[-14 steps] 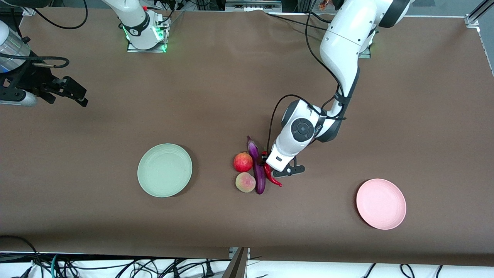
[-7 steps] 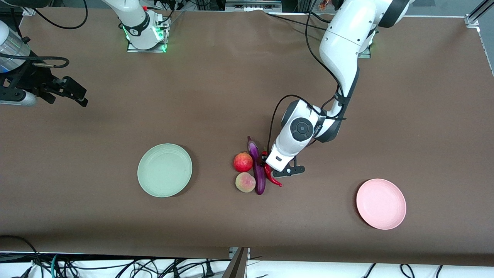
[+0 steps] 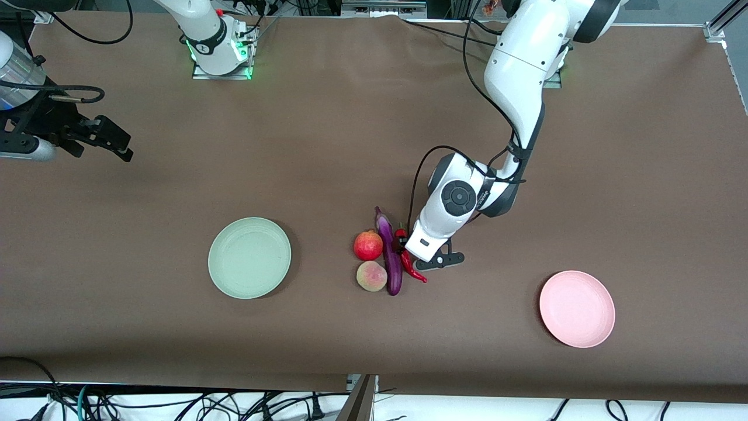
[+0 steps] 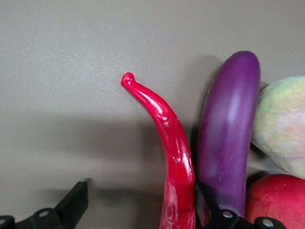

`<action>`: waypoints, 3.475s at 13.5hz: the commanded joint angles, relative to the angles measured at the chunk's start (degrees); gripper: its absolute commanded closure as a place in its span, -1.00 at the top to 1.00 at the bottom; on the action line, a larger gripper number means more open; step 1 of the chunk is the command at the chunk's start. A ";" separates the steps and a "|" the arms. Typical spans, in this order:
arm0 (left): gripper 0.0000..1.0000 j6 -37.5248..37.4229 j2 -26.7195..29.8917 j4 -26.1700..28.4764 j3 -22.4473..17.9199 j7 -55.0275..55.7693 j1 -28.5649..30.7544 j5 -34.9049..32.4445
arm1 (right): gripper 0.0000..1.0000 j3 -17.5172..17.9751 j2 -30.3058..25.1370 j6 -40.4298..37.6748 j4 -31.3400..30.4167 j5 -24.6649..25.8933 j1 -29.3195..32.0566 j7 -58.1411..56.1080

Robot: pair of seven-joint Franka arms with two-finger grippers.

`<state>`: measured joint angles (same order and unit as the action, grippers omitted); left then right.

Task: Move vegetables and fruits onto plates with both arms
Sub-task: 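Lower the left gripper and close it on the red chili pepper, then lift the chili with the left gripper and carry it to the pink plate, then release the chili on the pink plate while the right gripper grasps the apple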

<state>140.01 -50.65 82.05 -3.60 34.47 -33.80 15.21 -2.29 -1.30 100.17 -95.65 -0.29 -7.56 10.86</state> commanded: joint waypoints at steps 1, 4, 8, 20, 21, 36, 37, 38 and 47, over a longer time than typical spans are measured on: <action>0.49 0.35 -1.29 -1.28 -0.96 0.16 -0.91 -1.50 | 1.00 0.27 0.42 -1.03 1.17 0.02 0.62 -1.02; -0.08 0.35 -1.29 -1.28 -0.97 -0.27 -0.91 -2.20 | 1.00 0.18 0.42 -0.85 1.26 0.02 1.67 -1.11; -1.00 -0.53 -0.42 -1.37 -0.88 -0.28 -0.12 -10.90 | 1.00 0.18 0.42 -0.59 1.26 0.02 1.59 -1.11; -1.00 -25.57 6.36 -5.85 -0.88 -39.20 25.00 -10.82 | 1.00 0.89 16.19 2.23 2.83 -0.25 -2.95 -0.84; -1.00 -25.75 6.36 -5.41 -1.05 -39.65 25.62 -11.08 | 1.00 0.89 18.94 2.05 3.62 0.02 -4.72 -0.49; -1.00 -10.82 0.12 -5.85 -0.97 -45.63 30.29 -10.65 | 1.00 1.15 42.33 36.92 13.03 -8.94 -26.09 13.37; -1.00 -10.82 0.12 -5.85 -0.97 -45.63 30.29 -10.56 | 1.00 1.15 44.17 38.86 14.86 -8.94 -26.88 15.48; -0.65 -10.82 0.20 -5.85 -0.97 -45.63 30.20 -10.64 | 1.00 1.15 46.19 39.83 16.80 -8.94 -27.67 16.72; 1.00 -15.03 1.44 -8.56 -0.44 -45.36 30.90 -6.44 | 0.99 1.15 55.27 51.18 20.15 -9.12 -30.76 22.54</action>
<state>127.40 -50.08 75.28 -4.25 -10.56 -3.16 6.54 -0.75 53.41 151.52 -77.37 -8.41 -37.78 32.41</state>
